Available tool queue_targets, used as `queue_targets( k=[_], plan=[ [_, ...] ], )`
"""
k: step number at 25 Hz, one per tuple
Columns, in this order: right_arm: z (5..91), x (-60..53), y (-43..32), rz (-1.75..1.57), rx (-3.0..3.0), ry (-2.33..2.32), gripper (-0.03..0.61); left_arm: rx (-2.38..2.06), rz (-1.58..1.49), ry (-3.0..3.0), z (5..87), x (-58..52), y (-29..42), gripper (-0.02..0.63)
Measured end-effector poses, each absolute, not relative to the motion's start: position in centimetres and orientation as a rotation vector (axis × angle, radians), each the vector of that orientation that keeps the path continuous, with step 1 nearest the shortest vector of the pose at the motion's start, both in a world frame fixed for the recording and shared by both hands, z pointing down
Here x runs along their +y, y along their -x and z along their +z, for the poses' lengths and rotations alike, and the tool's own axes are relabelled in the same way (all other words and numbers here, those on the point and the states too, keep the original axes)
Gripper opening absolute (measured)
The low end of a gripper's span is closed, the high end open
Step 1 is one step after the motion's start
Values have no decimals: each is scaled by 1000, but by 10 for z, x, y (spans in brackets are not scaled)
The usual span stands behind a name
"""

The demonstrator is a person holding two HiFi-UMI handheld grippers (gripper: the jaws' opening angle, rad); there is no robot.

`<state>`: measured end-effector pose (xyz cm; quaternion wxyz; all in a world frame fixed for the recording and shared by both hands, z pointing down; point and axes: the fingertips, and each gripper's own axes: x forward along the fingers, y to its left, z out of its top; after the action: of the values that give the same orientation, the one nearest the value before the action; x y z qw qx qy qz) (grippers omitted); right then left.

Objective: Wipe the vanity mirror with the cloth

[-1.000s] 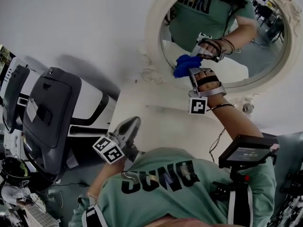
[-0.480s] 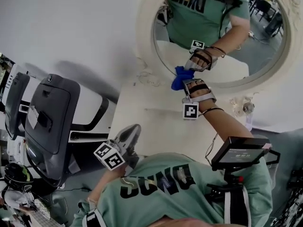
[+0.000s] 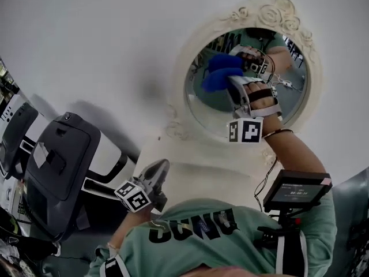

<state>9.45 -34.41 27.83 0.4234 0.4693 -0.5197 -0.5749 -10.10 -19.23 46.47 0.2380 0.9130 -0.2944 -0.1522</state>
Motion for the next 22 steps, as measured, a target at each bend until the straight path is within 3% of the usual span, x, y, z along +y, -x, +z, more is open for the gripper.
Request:
queue_targets(
  k=[5,11,17,22],
  plan=[
    [213,-359,-111,-1469,-1153,-1341,57,-810,-429,-2529,494,-203,120,9],
    [156,-363,-131,-1472,-1029,-1351,58,-809,-483,-2526,466,-201,117,9],
    [167,-367,-127,-1498,-995,-1357,57,-797,-475,-2503,467,-196,117,9],
    [238,-372,-120,-1482,-1040,-1258,57,-798,-427,-2464,470,-192,113,9]
  ],
)
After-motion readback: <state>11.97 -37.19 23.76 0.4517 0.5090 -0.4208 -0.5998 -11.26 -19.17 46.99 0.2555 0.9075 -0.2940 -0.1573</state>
